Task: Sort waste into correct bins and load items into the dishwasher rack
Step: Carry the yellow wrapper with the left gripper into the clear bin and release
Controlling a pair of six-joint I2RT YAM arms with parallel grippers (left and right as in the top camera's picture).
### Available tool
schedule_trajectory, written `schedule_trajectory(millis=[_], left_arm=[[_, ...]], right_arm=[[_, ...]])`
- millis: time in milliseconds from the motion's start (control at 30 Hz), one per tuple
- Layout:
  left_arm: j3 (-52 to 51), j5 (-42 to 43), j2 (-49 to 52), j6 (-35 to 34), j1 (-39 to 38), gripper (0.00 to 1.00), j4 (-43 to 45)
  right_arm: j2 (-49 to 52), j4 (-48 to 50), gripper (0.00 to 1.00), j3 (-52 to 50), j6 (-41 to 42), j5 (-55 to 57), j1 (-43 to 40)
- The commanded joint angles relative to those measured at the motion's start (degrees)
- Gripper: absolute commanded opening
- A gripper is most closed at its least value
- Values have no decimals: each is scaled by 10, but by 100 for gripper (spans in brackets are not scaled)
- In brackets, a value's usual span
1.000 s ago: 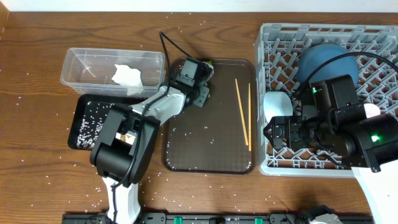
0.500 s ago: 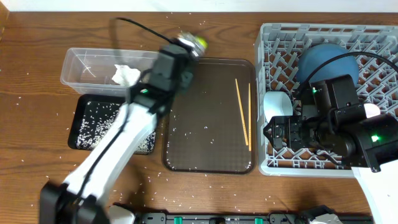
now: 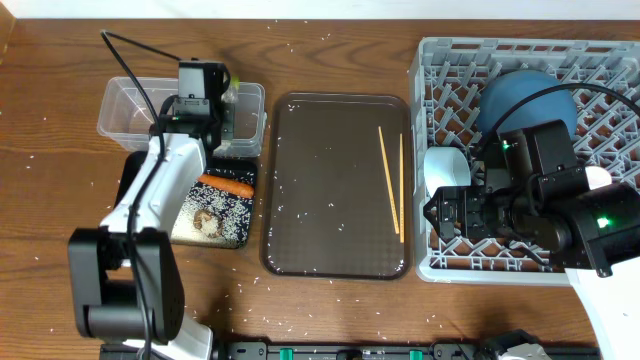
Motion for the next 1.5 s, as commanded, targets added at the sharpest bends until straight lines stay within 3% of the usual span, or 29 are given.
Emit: schedule_trajectory(millis=[0, 33, 67, 233, 333, 400, 700, 900, 1033, 1233, 1467], left_arm=[[0, 29, -19, 3, 0, 58, -5], [0, 30, -31, 2, -1, 70, -10], [0, 29, -46, 2, -3, 76, -17], [0, 30, -164, -9, -19, 88, -79], [0, 49, -257, -59, -37, 91, -143], [0, 79, -324, -84, -49, 98, -190], [0, 87, -535, -208, -57, 98, -374], [0, 87, -590, -217, -57, 98, -426], [0, 87, -592, -217, -57, 98, -434], [0, 87, -591, -217, -57, 98, -436], [0, 87, -591, -217, -57, 98, -436]], right_arm=[[-5, 0, 99, 1, 2, 5, -3], [-5, 1, 99, 1, 2, 5, -3], [-5, 2, 99, 1, 2, 5, -3], [-5, 17, 99, 1, 2, 2, -3], [-5, 56, 99, 1, 1, -27, 6], [-3, 87, 99, 1, 4, -26, 25], [96, 148, 89, 1, 77, 48, 144], [230, 180, 79, 1, 156, 236, 163], [316, 255, 76, 1, 126, 204, 158], [421, 301, 60, 1, 119, 185, 158], [507, 322, 70, 1, 149, 165, 134]])
